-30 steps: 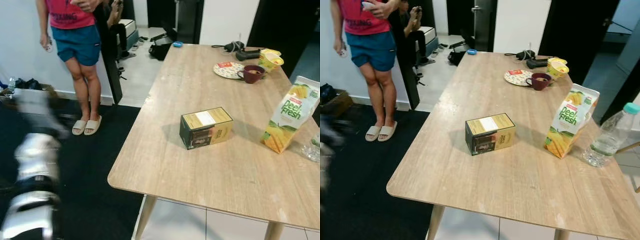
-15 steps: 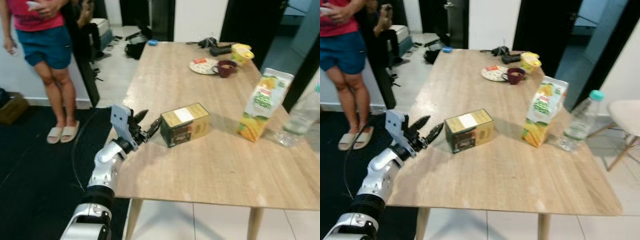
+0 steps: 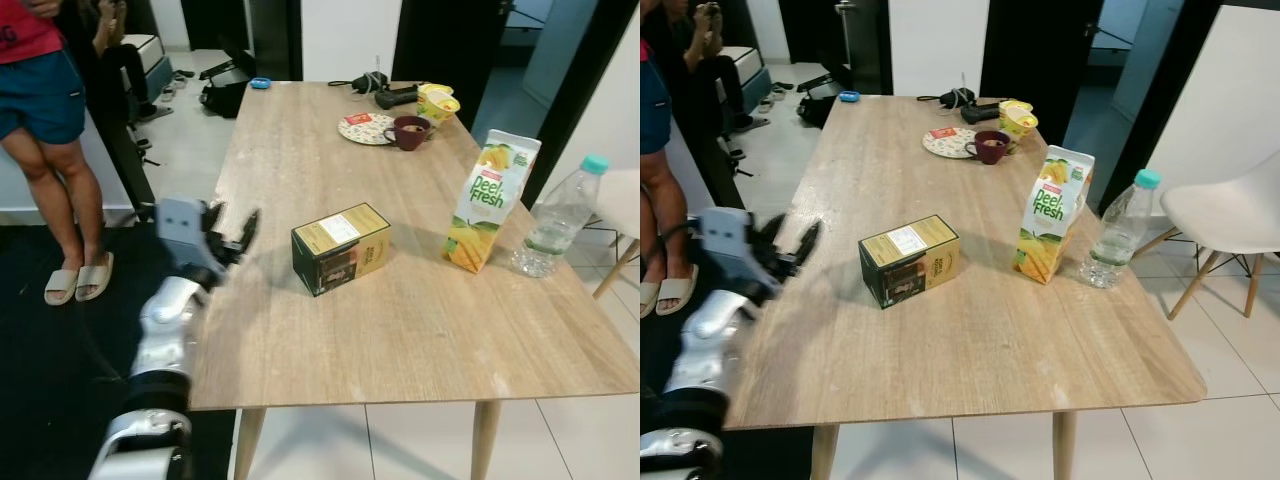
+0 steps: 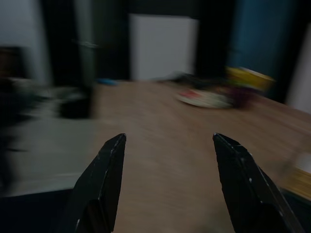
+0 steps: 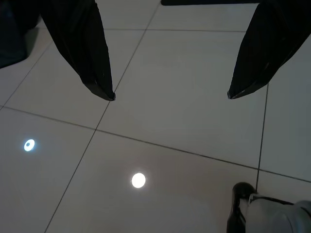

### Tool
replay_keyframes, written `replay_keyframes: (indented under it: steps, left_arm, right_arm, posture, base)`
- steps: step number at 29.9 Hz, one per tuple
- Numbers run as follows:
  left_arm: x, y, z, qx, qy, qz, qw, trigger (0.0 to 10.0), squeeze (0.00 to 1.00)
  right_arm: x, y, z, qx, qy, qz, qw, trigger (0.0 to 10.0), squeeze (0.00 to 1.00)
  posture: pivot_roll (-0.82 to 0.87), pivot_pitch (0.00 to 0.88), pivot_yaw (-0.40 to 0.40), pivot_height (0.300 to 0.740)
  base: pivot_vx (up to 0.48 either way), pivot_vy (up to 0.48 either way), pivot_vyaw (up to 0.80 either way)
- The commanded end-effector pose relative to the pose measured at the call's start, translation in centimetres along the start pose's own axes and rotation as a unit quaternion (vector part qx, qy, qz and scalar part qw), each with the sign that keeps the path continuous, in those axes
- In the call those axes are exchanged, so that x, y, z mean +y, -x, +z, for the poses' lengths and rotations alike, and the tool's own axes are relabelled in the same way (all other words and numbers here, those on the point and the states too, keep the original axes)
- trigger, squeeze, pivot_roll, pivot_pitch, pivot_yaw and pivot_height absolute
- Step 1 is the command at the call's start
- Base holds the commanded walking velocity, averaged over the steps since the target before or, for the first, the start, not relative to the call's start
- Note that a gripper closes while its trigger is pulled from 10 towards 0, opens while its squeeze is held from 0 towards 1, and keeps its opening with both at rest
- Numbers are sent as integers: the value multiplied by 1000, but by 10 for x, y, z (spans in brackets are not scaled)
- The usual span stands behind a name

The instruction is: Restocking fridge

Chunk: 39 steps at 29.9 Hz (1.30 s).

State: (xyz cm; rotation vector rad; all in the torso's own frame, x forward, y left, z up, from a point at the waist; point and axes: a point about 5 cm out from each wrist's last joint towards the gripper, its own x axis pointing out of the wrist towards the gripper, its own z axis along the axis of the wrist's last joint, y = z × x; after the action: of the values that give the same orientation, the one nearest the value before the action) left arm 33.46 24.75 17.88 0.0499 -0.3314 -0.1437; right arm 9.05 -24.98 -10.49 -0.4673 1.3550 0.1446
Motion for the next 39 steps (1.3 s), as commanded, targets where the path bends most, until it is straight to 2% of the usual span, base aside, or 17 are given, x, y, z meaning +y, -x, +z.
replay_keyframes:
  steps: [1,3,4,5,7,8,9,14,15,18,22,25,29,32,35,36,39]
  left_arm:
    - [13,4,9,-7,-18,27,999,10000,0]
    - [27,8,18,-16,-38,57,998,10000,0]
    - [27,8,18,-16,-38,57,998,10000,0]
    - [41,13,25,-20,-51,90,994,10000,0]
    - [46,16,27,-22,-54,103,993,10000,0]
    - [59,22,29,-21,-56,137,989,10000,0]
    - [63,23,28,-20,-55,146,988,10000,0]
    - [87,45,13,17,-42,213,976,10000,0]
    - [87,45,13,17,-42,213,976,10000,0]
    - [96,58,5,36,-45,243,968,10000,0]
    - [116,90,-14,80,-28,303,949,10000,0]
    - [122,98,-17,93,-29,314,944,10000,0]
    - [124,98,-20,100,-28,311,945,10000,0]
    - [120,92,-22,102,-24,300,948,10000,0]
    - [109,77,-24,98,-18,269,958,10000,0]
    - [109,77,-24,98,-18,269,958,10000,0]
    - [91,52,-25,89,-6,224,971,10000,0]
  right_arm:
    - [-1,0,0,-1,5,0,1000,10000,0]
    - [0,0,-1,1,8,3,1000,10000,0]
    - [0,0,-1,1,8,3,1000,10000,0]
    - [1,0,-3,3,10,4,1000,10000,0]
    - [1,0,-3,4,10,4,1000,10000,0]
    - [1,0,-4,5,11,5,1000,10000,0]
    - [1,0,-4,6,12,5,1000,10000,0]
    - [2,0,-6,8,15,7,1000,10000,0]
    - [2,0,-6,8,15,7,1000,10000,0]
    - [2,0,-6,8,16,8,1000,10000,0]
    - [2,0,-7,10,19,8,1000,10000,0]
    - [2,0,-10,12,20,8,1000,10000,0]
    - [1,1,-13,16,23,9,1000,10000,0]
    - [1,1,-14,17,25,9,1000,10000,0]
    - [0,1,-15,18,29,8,999,10000,0]
    - [0,1,-15,18,29,8,999,10000,0]
    - [-2,1,-16,19,34,6,999,10000,0]
  posture:
    - [73,0,-44,740]
    - [76,0,-45,740]
    - [76,0,-45,740]
    - [76,0,-44,740]
    - [76,0,-44,740]
    - [80,0,-45,740]
    - [81,0,-46,740]
    - [79,0,-42,740]
    - [79,0,-42,740]
    - [75,0,-40,740]
    - [75,0,-45,740]
    - [78,0,-50,740]
    - [81,0,-58,740]
    - [82,0,-64,740]
    - [68,0,-64,740]
    - [68,0,-64,740]
    - [58,0,-67,740]
  base:
    - [0,0,0]
    - [0,0,0]
    - [0,0,0]
    - [0,0,0]
    - [0,0,0]
    - [0,0,0]
    - [0,0,0]
    - [0,0,0]
    - [0,0,0]
    - [0,0,0]
    - [0,0,0]
    - [0,0,0]
    - [0,0,0]
    - [0,0,0]
    - [0,0,0]
    - [0,0,0]
    - [0,0,0]
